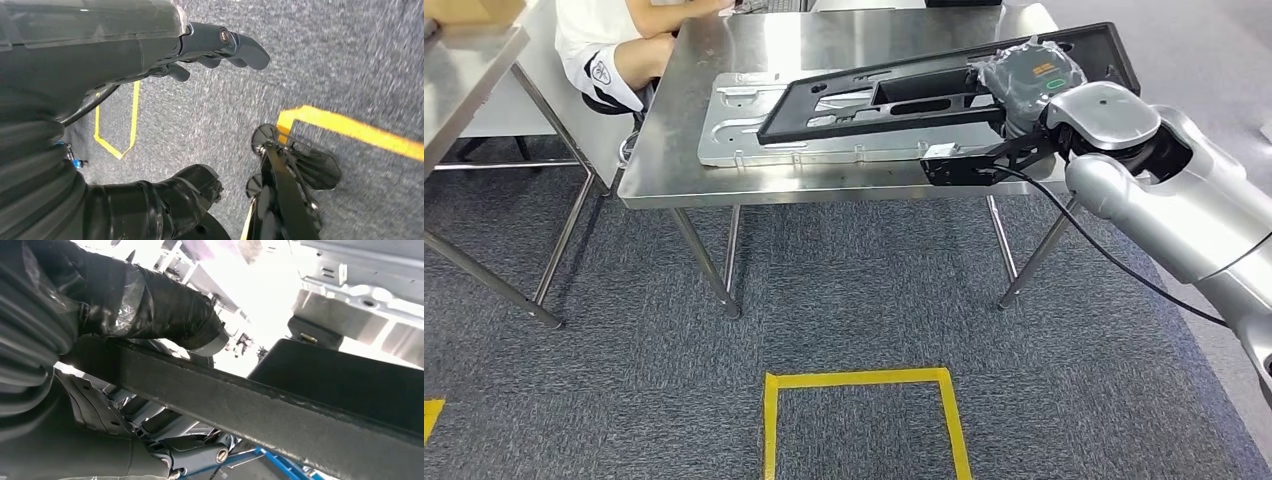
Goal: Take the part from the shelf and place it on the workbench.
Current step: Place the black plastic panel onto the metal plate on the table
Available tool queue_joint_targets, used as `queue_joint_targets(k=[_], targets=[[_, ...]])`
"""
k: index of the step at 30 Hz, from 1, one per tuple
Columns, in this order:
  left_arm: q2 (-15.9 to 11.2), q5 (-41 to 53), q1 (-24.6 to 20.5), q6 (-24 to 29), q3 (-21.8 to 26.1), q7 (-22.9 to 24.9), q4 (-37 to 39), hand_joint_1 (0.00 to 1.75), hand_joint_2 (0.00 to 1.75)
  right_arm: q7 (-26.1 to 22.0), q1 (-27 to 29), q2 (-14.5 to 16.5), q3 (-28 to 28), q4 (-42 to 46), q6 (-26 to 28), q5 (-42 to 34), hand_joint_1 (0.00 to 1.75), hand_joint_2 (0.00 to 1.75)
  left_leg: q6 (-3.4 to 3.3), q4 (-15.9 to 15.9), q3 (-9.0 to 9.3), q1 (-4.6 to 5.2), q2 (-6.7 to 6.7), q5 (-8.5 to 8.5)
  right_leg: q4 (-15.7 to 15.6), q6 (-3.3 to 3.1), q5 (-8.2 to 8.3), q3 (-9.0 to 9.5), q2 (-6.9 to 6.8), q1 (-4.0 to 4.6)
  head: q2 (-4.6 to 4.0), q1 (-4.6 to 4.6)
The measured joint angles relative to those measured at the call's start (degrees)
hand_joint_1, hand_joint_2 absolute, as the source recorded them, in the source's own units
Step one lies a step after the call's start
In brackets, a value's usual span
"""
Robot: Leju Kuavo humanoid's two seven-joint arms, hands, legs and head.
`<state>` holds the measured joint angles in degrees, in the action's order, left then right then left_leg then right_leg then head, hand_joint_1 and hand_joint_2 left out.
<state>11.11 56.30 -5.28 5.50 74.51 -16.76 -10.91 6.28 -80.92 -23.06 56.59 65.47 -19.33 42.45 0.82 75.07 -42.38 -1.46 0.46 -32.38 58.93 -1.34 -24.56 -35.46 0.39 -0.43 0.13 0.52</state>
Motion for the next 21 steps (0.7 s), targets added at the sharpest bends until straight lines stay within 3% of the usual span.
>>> queue_joint_targets(k=[1,2,3,5,7,11,12,14,15,16,17,19,21], targets=[[0.01,0.0,0.01,0.01,0.0,0.01,0.0,0.0,1.75,-0.04,0.1,0.09,0.01,-0.05,-0.01,0.0,1.75,1.75,-0.17,-0.14,-0.35,0.05,-0.01,1.05,0.06,-0.09,-0.21,0.19,0.17,0.19,0.0,-0.01],[0.01,0.0,0.01,0.03,0.0,0.01,0.0,0.0,1.75,-0.09,0.16,0.16,0.01,-0.1,-0.01,0.0,1.75,1.75,-0.48,-2.46,0.43,0.15,-0.04,3.0,0.11,-0.12,-0.46,0.45,0.33,0.38,0.01,-0.01],[0.0,0.0,0.01,0.08,0.0,0.02,0.0,0.0,1.75,-0.14,0.18,0.22,0.02,-0.12,-0.01,0.0,1.75,1.75,-0.94,-6.23,2.04,0.3,-0.09,5.28,0.14,-0.1,-0.73,0.75,0.45,0.53,0.01,-0.01],[-0.11,-0.02,0.01,0.23,0.0,0.14,0.0,0.0,1.75,-0.15,0.1,0.3,0.02,-0.19,0.01,0.0,1.75,1.75,-1.92,-13.16,5.35,0.7,-0.17,7.71,0.24,0.21,-1.24,1.2,0.6,0.81,0.01,-0.02],[-0.21,-0.1,-0.02,0.43,0.0,0.51,0.0,0.0,1.75,-0.14,0.05,0.29,0.02,-0.31,0.03,0.0,1.75,1.75,-2.29,-15.72,6.75,0.97,-0.14,7.69,0.25,0.73,-1.48,1.38,0.63,0.82,0.01,-0.04],[-0.05,-0.17,-0.05,0.66,0.01,0.85,0.0,0.0,1.75,-0.19,-0.04,0.21,0.0,-0.44,0.01,-0.02,1.75,1.75,-2.71,-17.11,8.04,0.56,-0.01,7.83,1.78,1.85,-2.64,0.93,0.44,0.61,0.01,-0.09],[-0.02,-0.17,-0.03,0.69,0.02,0.85,0.0,0.0,1.75,-0.21,-0.11,0.18,-0.01,-0.45,0.01,-0.02,1.75,1.75,-2.84,-17.44,8.44,0.39,0.04,7.78,4.22,2.14,-3.76,-0.3,0.32,0.43,0.01,-0.13],[-0.03,-0.19,-0.03,0.73,0.02,0.85,0.0,0.0,1.75,-0.23,-0.09,0.14,0.01,-0.52,-0.01,-0.02,1.75,1.75,-2.99,-17.58,8.96,0.36,0.05,7.36,11.59,2.76,-6.31,-4.5,0.14,-0.05,0.01,-0.17],[-0.03,-0.22,-0.03,0.72,0.02,0.85,0.0,0.0,1.75,-0.24,0.07,0.13,0.01,-0.57,-0.02,-0.02,1.75,1.75,-2.99,-17.56,9.28,0.34,0.03,7.05,14.55,3.03,-6.78,-6.49,0.06,-0.3,0.01,-0.17],[-0.03,-0.27,0.0,0.7,0.03,0.85,0.0,0.0,1.75,-0.23,0.27,0.12,0.02,-0.63,-0.03,-0.02,1.75,1.75,-2.94,-17.54,9.71,0.3,0.0,6.66,15.68,3.25,-6.17,-7.66,-0.01,-0.53,0.01,-0.17],[0.01,-0.3,0.03,0.68,0.03,0.85,0.0,0.0,1.75,-0.24,0.4,0.12,0.02,-0.68,-0.04,-0.02,1.75,1.75,-2.83,-17.51,10.25,0.24,-0.04,6.22,14.57,3.4,-4.46,-7.7,-0.09,-0.71,0.01,-0.17],[0.11,-0.34,0.1,0.66,0.04,0.85,0.0,0.0,1.75,-0.24,0.47,0.12,0.02,-0.74,-0.04,-0.02,1.75,1.75,-2.36,-17.49,11.43,0.07,-0.09,5.23,7.6,3.61,0.41,-5.21,-0.46,-0.99,0.01,-0.17],[0.18,-0.34,0.07,0.66,0.07,0.85,0.0,0.0,1.75,-0.25,0.32,0.09,0.02,-0.82,-0.01,-0.02,1.75,1.75,-1.58,-17.44,12.13,0.15,-0.11,4.36,1.73,3.38,2.52,-2.5,-0.84,-0.69,0.01,-0.15]])
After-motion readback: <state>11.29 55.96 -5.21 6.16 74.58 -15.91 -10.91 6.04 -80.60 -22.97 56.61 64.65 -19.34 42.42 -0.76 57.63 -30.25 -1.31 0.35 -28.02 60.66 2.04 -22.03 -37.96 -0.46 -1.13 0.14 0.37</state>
